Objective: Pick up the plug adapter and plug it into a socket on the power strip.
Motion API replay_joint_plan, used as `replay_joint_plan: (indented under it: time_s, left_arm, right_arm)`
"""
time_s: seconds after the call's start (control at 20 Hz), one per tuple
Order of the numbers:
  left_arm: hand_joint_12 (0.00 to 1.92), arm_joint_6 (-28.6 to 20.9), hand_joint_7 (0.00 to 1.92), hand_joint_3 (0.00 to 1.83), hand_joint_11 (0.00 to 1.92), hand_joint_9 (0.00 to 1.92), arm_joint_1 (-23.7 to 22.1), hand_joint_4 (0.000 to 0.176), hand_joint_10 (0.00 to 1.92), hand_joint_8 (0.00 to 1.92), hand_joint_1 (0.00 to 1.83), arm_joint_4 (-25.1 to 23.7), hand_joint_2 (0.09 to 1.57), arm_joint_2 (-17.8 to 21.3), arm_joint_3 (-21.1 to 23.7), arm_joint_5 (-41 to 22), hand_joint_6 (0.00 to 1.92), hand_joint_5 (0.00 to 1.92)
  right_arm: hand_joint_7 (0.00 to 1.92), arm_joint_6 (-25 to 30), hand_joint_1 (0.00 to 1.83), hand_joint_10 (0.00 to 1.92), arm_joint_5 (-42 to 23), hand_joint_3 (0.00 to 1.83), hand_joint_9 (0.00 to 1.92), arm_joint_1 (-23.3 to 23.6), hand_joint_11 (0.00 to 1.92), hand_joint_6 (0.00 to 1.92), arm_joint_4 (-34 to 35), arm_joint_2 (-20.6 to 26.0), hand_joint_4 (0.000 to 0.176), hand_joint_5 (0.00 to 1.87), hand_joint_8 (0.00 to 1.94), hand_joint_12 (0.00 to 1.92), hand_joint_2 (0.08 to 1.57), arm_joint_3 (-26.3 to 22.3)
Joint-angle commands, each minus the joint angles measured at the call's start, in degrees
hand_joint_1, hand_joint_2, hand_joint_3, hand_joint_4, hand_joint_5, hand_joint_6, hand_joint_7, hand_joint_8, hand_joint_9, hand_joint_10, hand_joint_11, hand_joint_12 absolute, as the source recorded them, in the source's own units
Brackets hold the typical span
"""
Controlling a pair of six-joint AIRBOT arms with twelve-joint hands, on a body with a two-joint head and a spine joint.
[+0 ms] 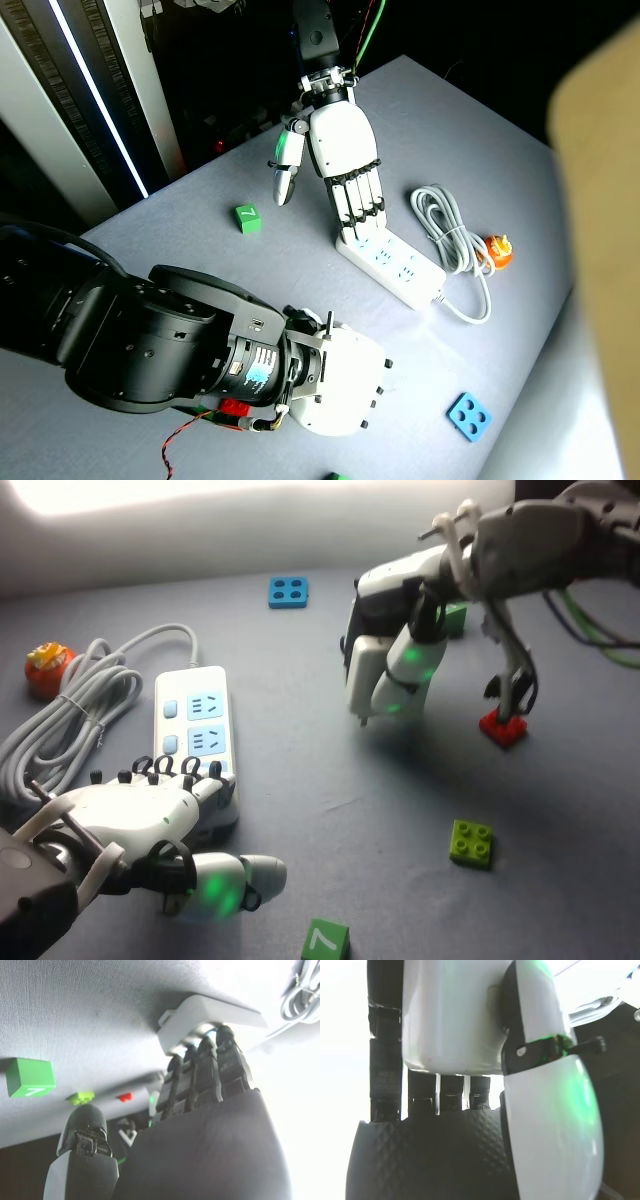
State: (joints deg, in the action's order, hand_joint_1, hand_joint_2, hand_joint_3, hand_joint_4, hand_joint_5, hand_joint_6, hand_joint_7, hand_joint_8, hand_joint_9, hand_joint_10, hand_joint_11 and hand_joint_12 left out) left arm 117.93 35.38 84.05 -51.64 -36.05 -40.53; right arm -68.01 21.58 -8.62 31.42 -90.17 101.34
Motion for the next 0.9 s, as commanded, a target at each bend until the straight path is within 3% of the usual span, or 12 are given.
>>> replay_joint_plan:
  time_s: [0.0, 0.1, 0.15, 0.25, 0.35, 0.45, 0.55, 0.65, 0.85]
  left_arm:
    - [0.0, -0.3, 0.03, 0.0, 0.0, 0.01, -0.2, 0.0, 0.0, 0.0, 0.0, -1.2, 1.21, -0.3, -0.1, -1.0, 0.0, 0.04]
    - [0.0, -0.3, 0.05, 0.0, 0.01, 0.02, -0.2, 0.0, 0.01, 0.01, 0.0, -1.2, 1.21, -0.3, -0.1, -1.0, 0.01, 0.05]
    - [0.0, -0.3, 0.06, 0.0, 0.01, 0.03, -0.2, 0.0, 0.01, 0.01, 0.0, -1.2, 1.21, -0.3, -0.1, -1.0, 0.01, 0.06]
    - [0.0, -0.3, 0.06, 0.0, 0.01, 0.03, -0.2, 0.0, 0.01, 0.01, 0.0, -1.2, 1.21, -0.3, -0.1, -1.0, 0.01, 0.06]
    - [0.0, -0.3, 0.07, 0.0, 0.0, 0.03, 0.0, 0.0, 0.01, 0.01, 0.0, -1.2, 1.21, -0.3, -0.1, -1.0, 0.01, 0.06]
    - [0.0, -0.3, 0.07, 0.0, 0.0, 0.04, 0.1, 0.0, 0.01, 0.01, 0.0, -1.2, 1.21, -0.3, -0.1, -1.0, 0.0, 0.05]
    - [0.0, -0.2, 0.08, 0.0, 0.0, 0.05, 0.2, 0.0, 0.01, 0.01, 0.0, -1.2, 1.21, -0.3, -0.2, -1.0, 0.01, 0.07]
    - [0.0, -0.2, 0.07, 0.0, 0.0, 0.04, 0.2, 0.0, 0.01, 0.0, 0.0, -1.2, 1.21, -0.3, -0.2, -1.0, 0.0, 0.07]
    - [0.01, -0.1, 0.08, 0.0, 0.02, 0.05, 0.1, 0.0, 0.01, 0.01, 0.0, -1.2, 1.2, -0.3, -0.2, -1.0, 0.01, 0.07]
  right_arm:
    - [1.25, -0.7, 1.26, 0.01, -5.7, 0.0, 1.34, 1.6, 1.04, 0.74, 0.9, 0.6, 0.013, 1.11, 0.56, 0.64, 1.04, -1.0]
    - [1.24, -0.7, 1.25, 0.0, -6.7, 0.0, 1.34, 3.2, 1.04, 0.77, -6.3, 2.0, 0.013, 1.09, 0.57, 0.62, 1.04, -4.2]
    - [1.26, 2.0, 1.26, 0.0, -6.8, 0.0, 1.34, 4.9, 1.07, 0.76, -12.8, 2.8, 0.01, 1.1, 0.53, 0.6, 1.04, -6.8]
    - [1.26, 6.0, 1.26, 0.0, -6.2, 0.0, 1.34, 6.2, 1.07, 0.76, -16.2, 2.8, 0.01, 1.1, 0.53, 0.6, 1.04, -7.2]
    - [1.26, 19.7, 1.25, 0.0, -3.8, 0.0, 1.33, 8.7, 1.06, 0.77, -29.2, 1.7, 0.017, 1.1, 0.51, 0.6, 1.04, -7.2]
    - [1.23, 30.0, 1.25, 0.0, -2.0, 0.0, 1.31, 10.0, 1.04, 0.83, -38.6, 0.3, 0.017, 1.08, 0.56, 0.6, 1.05, -7.2]
    - [1.23, 44.9, 1.25, 0.0, 0.3, 0.0, 1.31, 10.7, 1.04, 0.82, -53.9, -1.6, 0.02, 1.08, 0.56, 0.61, 1.05, -7.3]
    - [1.16, 55.1, 1.24, 0.0, 2.0, 0.0, 1.28, 10.7, 0.97, 0.93, -66.9, -2.9, 0.02, 1.02, 0.68, 0.68, 1.07, -8.3]
    - [1.19, 72.1, 1.24, 0.0, 4.8, 0.0, 1.29, 9.9, 0.97, 0.88, -89.0, -5.5, 0.021, 1.05, 0.62, 0.7, 1.06, -11.3]
